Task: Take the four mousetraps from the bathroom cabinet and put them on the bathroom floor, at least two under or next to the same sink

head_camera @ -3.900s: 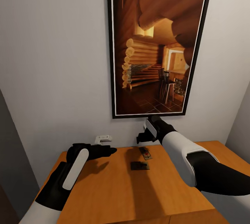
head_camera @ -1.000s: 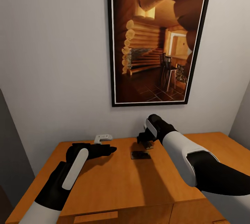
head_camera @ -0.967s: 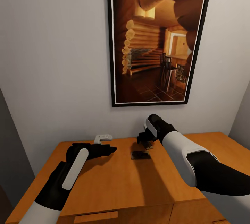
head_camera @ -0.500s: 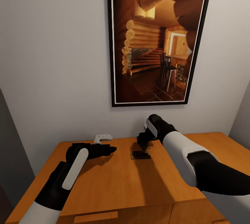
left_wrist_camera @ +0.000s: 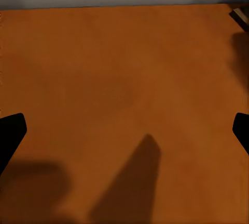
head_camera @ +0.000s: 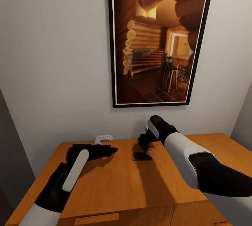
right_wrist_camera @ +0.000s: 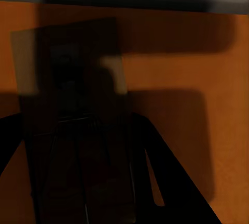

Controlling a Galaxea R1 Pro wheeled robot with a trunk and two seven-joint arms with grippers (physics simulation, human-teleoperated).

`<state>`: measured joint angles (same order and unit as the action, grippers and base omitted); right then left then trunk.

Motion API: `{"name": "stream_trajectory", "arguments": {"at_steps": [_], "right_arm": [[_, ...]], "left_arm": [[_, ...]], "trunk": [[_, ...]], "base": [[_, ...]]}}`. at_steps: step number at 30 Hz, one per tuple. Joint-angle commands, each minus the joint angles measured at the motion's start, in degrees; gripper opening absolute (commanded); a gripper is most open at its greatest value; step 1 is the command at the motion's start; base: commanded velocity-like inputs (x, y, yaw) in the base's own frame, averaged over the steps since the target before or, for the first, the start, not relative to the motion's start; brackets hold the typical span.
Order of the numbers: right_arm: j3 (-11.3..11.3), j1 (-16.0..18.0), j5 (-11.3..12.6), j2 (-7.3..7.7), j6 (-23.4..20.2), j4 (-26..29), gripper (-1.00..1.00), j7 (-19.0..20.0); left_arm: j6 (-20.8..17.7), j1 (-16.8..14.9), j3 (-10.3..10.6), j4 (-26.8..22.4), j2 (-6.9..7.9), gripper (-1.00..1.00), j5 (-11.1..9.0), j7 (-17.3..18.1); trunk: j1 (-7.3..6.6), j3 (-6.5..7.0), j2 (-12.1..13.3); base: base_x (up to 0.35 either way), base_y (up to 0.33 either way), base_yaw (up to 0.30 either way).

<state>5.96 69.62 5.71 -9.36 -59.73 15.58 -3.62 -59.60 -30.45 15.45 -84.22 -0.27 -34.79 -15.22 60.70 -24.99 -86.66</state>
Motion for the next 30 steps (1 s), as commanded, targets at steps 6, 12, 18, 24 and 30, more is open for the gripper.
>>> {"name": "stream_trajectory", "arguments": {"at_steps": [6, 12, 18, 24, 30], "right_arm": [[0.79, -0.01, -0.86, 0.04, -0.27, -0.02, -1.0, -0.6], [0.8, -0.01, -0.81, 0.04, -0.27, -0.02, -1.0, -0.6], [0.74, -0.01, -0.79, 0.04, -0.27, -0.02, -1.0, -0.6], [0.72, -0.01, -0.79, 0.04, -0.27, -0.01, -1.0, -0.6], [0.72, -0.01, -0.79, 0.04, -0.27, -0.01, -1.0, -0.6]], "left_arm": [[-0.17, -0.05, 0.03, -0.67, 0.04, 1.0, -0.55, -0.64], [-0.17, -0.05, 0.09, -0.76, 0.0, 1.0, -0.54, -0.67], [-0.17, -0.05, 0.1, -0.77, -0.06, 1.0, -0.54, -0.68], [-0.17, -0.05, 0.1, -0.77, -0.08, 1.0, -0.54, -0.66], [-0.17, -0.05, 0.1, -0.77, -0.14, 1.0, -0.54, -0.69]], "trunk": [[0.0, -0.08, -0.03], [0.0, -0.08, -0.03], [0.0, -0.08, -0.03], [0.0, -0.08, -0.03], [0.0, -0.08, -0.03]], "base": [[0.0, 0.0, 0.0], [0.0, 0.0, 0.0], [0.0, 0.0, 0.0], [0.0, 0.0, 0.0], [0.0, 0.0, 0.0]]}}
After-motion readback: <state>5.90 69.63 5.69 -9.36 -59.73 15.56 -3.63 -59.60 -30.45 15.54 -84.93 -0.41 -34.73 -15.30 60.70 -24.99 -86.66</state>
